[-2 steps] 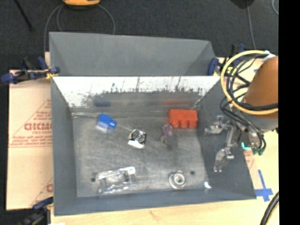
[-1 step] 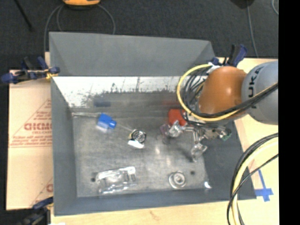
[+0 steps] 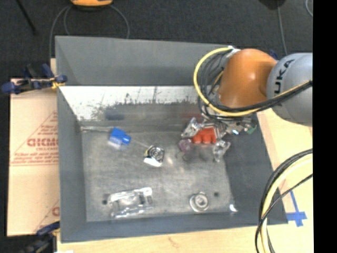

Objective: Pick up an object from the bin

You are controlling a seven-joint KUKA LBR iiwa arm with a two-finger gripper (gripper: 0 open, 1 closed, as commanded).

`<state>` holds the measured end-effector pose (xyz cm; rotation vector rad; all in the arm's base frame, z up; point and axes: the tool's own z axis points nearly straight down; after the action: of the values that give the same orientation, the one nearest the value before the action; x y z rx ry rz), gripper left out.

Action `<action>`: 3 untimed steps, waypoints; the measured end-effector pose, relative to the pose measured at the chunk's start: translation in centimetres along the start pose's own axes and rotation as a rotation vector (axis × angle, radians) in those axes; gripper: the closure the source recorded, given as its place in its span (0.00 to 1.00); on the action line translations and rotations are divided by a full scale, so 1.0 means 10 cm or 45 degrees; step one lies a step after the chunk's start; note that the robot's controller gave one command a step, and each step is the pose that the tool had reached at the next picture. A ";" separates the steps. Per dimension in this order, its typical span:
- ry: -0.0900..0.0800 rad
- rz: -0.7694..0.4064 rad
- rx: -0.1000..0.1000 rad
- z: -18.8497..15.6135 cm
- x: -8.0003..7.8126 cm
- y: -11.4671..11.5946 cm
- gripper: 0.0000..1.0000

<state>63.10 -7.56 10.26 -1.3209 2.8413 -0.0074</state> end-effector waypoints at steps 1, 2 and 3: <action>0.001 -0.435 -0.004 -0.12 -0.17 -0.01 0.00; -0.008 -0.866 0.006 0.27 -0.26 -0.11 0.00; -0.004 -1.287 0.008 0.26 -0.30 -0.01 0.00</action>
Offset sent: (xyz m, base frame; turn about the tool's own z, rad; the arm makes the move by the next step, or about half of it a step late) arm 0.0098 0.0126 0.0105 -0.3430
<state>65.14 -5.39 7.63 -2.5301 1.8450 -0.0190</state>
